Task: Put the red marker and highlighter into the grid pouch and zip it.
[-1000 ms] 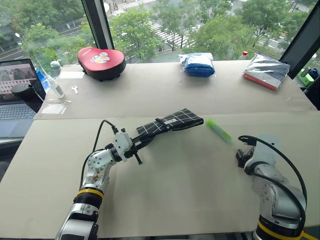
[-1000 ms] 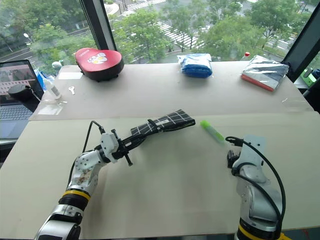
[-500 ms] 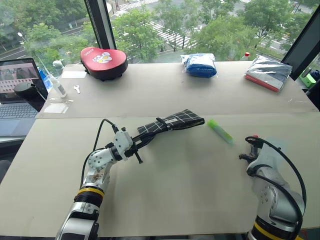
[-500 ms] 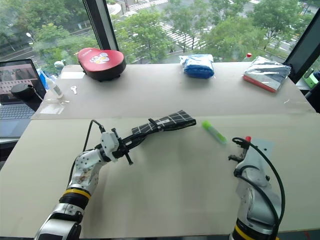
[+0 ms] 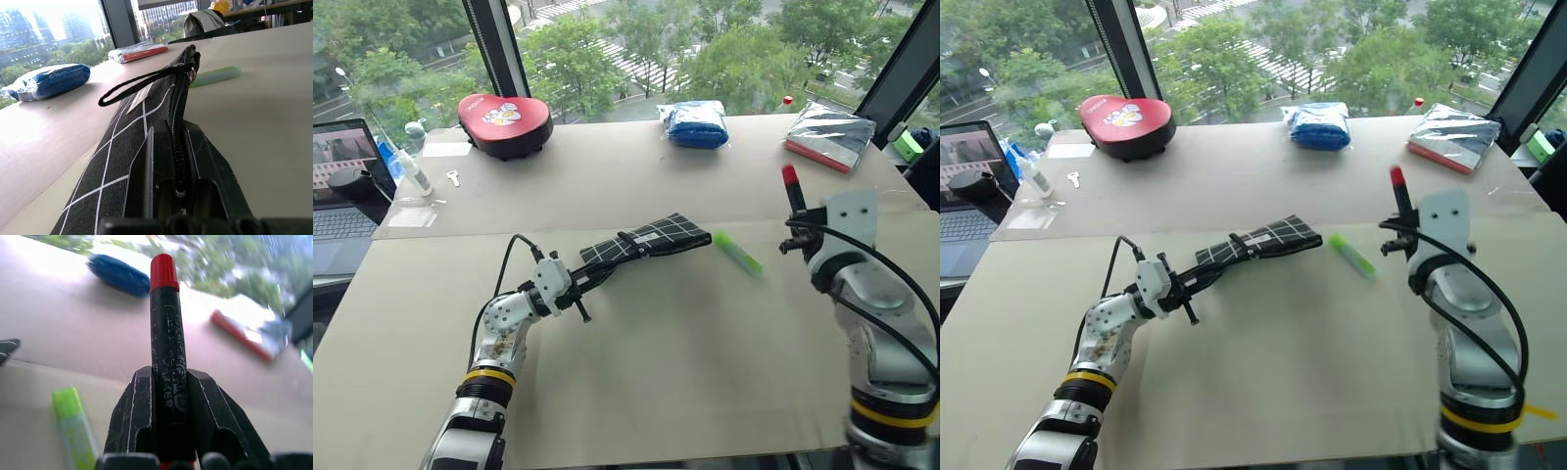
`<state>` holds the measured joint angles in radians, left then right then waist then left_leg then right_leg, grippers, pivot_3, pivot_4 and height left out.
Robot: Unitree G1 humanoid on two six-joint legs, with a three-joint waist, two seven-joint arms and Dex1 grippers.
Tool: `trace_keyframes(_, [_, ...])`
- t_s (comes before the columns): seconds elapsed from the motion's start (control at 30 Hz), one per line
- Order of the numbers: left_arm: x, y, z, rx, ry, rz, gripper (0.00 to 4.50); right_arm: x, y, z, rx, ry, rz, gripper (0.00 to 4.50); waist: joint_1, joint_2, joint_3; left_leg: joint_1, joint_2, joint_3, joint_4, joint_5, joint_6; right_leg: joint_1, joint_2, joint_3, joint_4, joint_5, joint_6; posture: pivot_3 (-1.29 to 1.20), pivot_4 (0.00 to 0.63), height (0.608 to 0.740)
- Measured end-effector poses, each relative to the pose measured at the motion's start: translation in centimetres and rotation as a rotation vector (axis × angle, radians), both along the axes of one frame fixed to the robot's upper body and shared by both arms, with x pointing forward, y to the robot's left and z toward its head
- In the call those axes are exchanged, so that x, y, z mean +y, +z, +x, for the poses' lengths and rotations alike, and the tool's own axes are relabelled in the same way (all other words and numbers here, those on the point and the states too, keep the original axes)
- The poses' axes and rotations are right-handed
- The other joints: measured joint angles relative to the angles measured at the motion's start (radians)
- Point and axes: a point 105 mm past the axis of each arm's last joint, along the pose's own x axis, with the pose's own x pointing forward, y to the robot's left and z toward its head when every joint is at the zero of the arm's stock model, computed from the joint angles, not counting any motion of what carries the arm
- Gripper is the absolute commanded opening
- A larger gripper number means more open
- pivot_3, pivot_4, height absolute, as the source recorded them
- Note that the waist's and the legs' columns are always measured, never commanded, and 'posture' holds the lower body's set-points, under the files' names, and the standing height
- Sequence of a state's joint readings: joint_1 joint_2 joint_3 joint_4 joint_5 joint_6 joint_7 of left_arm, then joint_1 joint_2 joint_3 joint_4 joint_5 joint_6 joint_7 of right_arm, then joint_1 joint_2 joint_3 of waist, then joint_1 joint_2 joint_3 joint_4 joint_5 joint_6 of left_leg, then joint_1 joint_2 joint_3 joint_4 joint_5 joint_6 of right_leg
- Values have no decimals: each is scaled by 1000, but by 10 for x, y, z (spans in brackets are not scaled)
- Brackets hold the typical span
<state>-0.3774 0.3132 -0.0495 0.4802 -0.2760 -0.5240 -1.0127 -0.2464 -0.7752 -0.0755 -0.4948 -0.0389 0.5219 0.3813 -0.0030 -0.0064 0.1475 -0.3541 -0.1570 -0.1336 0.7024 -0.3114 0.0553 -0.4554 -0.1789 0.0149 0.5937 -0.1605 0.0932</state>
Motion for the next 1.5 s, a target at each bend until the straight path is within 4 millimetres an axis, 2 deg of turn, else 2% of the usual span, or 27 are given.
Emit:
trace_keyframes(0.03, [1, 1, 0, -2, 1, 3, 0, 8, -7, -3, 8, 91, -161, 554, 0, -1, 0, 0, 0, 0, 0, 0, 0, 0, 0, 0, 0, 0, 0, 0, 150, 740])
trace_keyframes(0.1, [2, 2, 0, -6, 3, 5, 0, 16, -24, -7, 38, 221, -345, 554, 0, -2, 0, 0, -1, 2, -1, 0, 0, 0, -2, 0, -1, 0, 0, 0, 150, 740])
trace_keyframes(0.2, [2, 3, -1, -11, 1, 5, 0, 22, -32, -9, 22, 327, -465, 554, 0, -2, 1, 0, -1, 3, -1, 0, 0, 0, -3, 0, -2, 0, 0, 0, 150, 740])
trace_keyframes(0.37, [2, 4, -2, -18, 0, 7, 0, 29, -30, -9, -59, 442, -623, 554, 5, -3, 1, 1, 0, 4, 0, 0, 0, 0, -2, 0, -1, 0, -1, 0, 150, 740])
trace_keyframes(0.53, [3, 3, -3, -16, 3, 8, 0, 34, -42, -14, -75, 524, -631, 554, 13, -3, 1, 0, 0, 4, 0, 0, 0, 0, -2, 1, -2, 0, -1, 0, 150, 740])
trace_keyframes(0.8, [6, 2, -4, -13, 12, 15, 0, 14, -48, -18, -65, 503, -612, 554, 15, -3, 1, 1, 0, 4, 0, 0, 0, 0, -1, 1, -1, 1, -1, 0, 150, 740])
trace_keyframes(1.2, [5, 2, -4, -14, 9, 12, 0, 20, -49, -10, -86, 487, -635, 554, 14, -3, 1, 1, 1, 4, 0, 0, 0, 0, -1, 1, -1, 1, -1, 0, 150, 740])
trace_keyframes(1.37, [3, 2, -4, -13, 8, 5, 0, 33, -55, -4, -85, 521, -645, 554, 14, -3, 1, 1, 1, 5, 0, 0, 0, 0, -1, 2, -1, 1, -2, 0, 150, 740])
trace_keyframes(1.5, [3, 3, -3, -15, 9, 2, 0, 58, -56, 2, -112, 581, -639, 554, 11, -3, 1, 1, 1, 5, 0, 0, 0, 0, -1, 2, -1, 1, -2, 0, 150, 740])
